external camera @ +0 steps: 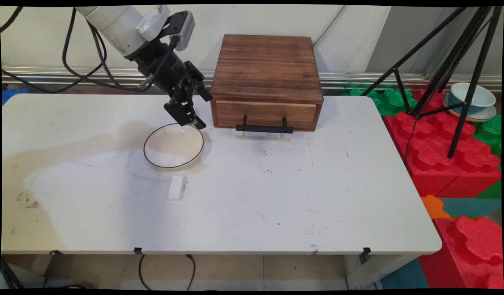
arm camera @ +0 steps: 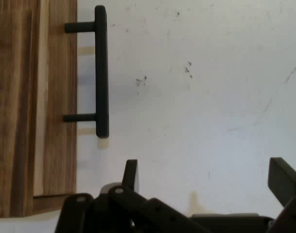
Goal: Open the drawer
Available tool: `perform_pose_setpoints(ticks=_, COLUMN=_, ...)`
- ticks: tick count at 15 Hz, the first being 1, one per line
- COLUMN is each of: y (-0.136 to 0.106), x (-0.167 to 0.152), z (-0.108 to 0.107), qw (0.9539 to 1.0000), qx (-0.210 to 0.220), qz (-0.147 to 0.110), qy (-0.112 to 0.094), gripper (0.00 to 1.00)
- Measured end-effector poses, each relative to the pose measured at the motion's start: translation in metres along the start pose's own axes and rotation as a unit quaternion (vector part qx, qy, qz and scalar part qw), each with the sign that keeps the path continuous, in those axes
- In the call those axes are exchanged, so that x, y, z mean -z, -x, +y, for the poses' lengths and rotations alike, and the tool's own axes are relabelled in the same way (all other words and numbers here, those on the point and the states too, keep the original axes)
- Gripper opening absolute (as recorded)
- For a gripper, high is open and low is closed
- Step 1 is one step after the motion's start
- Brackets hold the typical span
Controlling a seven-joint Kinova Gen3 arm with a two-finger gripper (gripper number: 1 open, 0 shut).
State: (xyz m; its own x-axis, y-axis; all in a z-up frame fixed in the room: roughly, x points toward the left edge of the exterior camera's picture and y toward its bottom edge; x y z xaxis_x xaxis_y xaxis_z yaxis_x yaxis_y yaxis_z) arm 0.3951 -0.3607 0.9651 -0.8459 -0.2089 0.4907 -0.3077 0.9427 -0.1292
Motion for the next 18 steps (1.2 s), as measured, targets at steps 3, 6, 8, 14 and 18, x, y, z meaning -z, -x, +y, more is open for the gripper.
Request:
perform_pose_setpoints(ticks=3, y=-0.005, x=-0.004, z=-0.002, qw=1.0, qx=-0.004, qz=0.004, qy=0.0, gripper=1.0)
perform_pose_setpoints(ticks=6, y=-0.011, x=-0.011, z=-0.005, qw=0.9999, qx=-0.011, qz=0.006, qy=0.001, gripper=1.0)
perform_pose_setpoints(ticks=8, y=-0.016, x=-0.019, z=-0.007, qw=0.9998, qx=-0.019, qz=0.006, qy=0.003, gripper=1.0)
perform_pose_setpoints(ticks=14, y=-0.036, x=-0.042, z=-0.013, qw=0.9994, qx=-0.034, qz=0.007, qy=0.0, gripper=1.0)
perform_pose_setpoints(ticks=18, y=-0.053, x=-0.067, z=-0.02, qw=0.9991, qx=-0.042, qz=0.003, qy=-0.007, gripper=1.0)
